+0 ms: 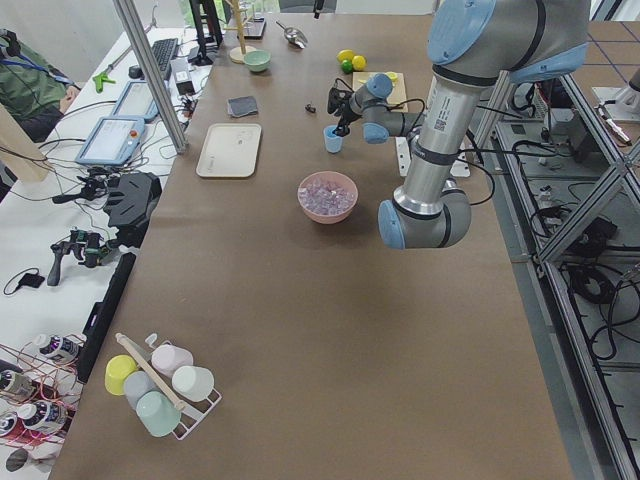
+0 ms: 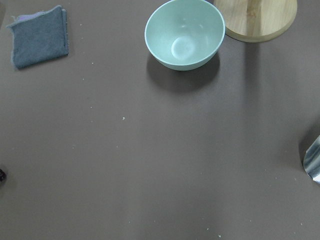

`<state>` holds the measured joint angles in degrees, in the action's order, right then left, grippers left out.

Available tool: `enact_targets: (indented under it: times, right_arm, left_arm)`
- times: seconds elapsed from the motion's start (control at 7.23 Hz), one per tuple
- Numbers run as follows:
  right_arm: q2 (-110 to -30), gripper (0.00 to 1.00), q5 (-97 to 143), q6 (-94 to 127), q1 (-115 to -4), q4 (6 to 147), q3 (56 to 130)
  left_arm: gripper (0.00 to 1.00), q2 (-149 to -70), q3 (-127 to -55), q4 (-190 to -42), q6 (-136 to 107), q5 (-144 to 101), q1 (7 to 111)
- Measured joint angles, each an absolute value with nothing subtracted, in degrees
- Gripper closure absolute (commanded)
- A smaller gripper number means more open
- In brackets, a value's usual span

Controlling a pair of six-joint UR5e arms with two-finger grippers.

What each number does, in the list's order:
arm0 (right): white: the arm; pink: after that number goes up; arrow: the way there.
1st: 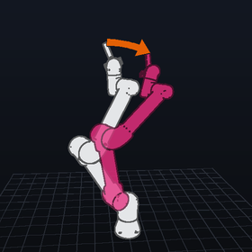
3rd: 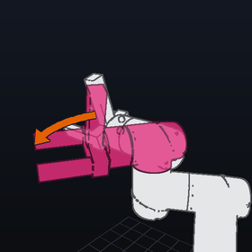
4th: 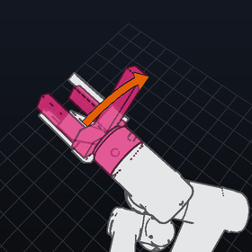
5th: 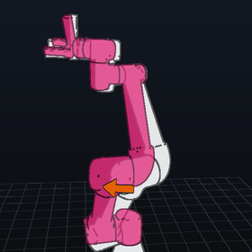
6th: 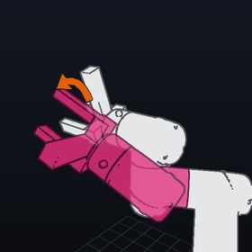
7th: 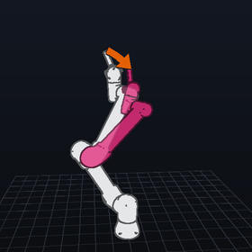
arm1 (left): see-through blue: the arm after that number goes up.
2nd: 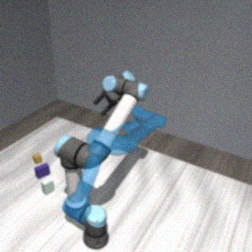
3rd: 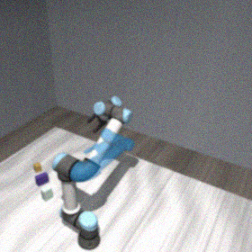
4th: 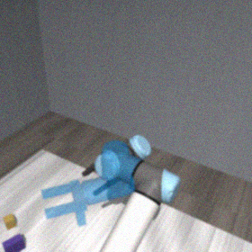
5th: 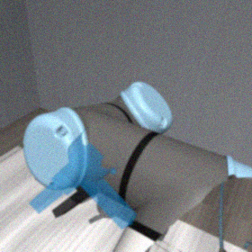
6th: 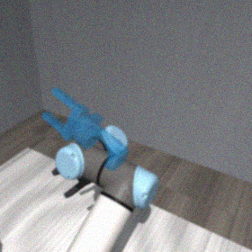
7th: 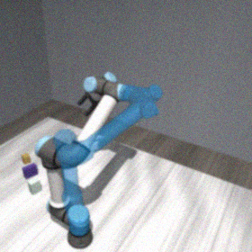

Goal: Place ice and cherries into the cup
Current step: 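Carry the ice cube to the light-blue cup and release it, then return the left gripper over the pink bowl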

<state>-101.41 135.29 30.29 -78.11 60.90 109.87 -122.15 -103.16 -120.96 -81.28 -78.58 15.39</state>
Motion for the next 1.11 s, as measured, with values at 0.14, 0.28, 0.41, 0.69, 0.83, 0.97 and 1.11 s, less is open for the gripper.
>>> enact_targets:
  times: [0.14, 0.28, 0.41, 0.69, 0.83, 0.97, 1.11]
  right_arm:
    - [-101.4, 0.0, 135.3, 30.3, -78.1, 60.9, 109.9]
    - [-101.4, 0.0, 135.3, 30.3, -78.1, 60.9, 109.9]
    - [-101.4, 0.0, 135.3, 30.3, -78.1, 60.9, 109.9]
    - [-101.4, 0.0, 135.3, 30.2, -78.0, 60.9, 109.9]
    - [-101.4, 0.0, 135.4, 30.2, -78.0, 60.9, 109.8]
    - [-101.4, 0.0, 135.4, 30.2, -78.0, 60.9, 109.8]
    - [-101.4, 0.0, 135.4, 30.2, -78.0, 60.9, 109.8]
  left_arm:
    - [0.03, -122.1, -103.4, -121.0, -81.2, -78.6, 15.4]
    - [0.03, -122.0, -103.9, -120.9, -81.1, -78.7, 15.5]
    - [0.03, -121.6, -105.0, -120.6, -80.6, -79.7, 16.0]
    - [0.03, -117.2, -109.4, -120.1, -78.3, -86.0, 19.6]
    - [0.03, -113.4, -111.5, -120.0, -76.6, -90.3, 22.9]
    - [0.03, -109.7, -112.6, -120.0, -73.8, -94.1, 27.0]
    - [0.03, -106.4, -113.0, -120.0, -70.3, -96.3, 30.3]
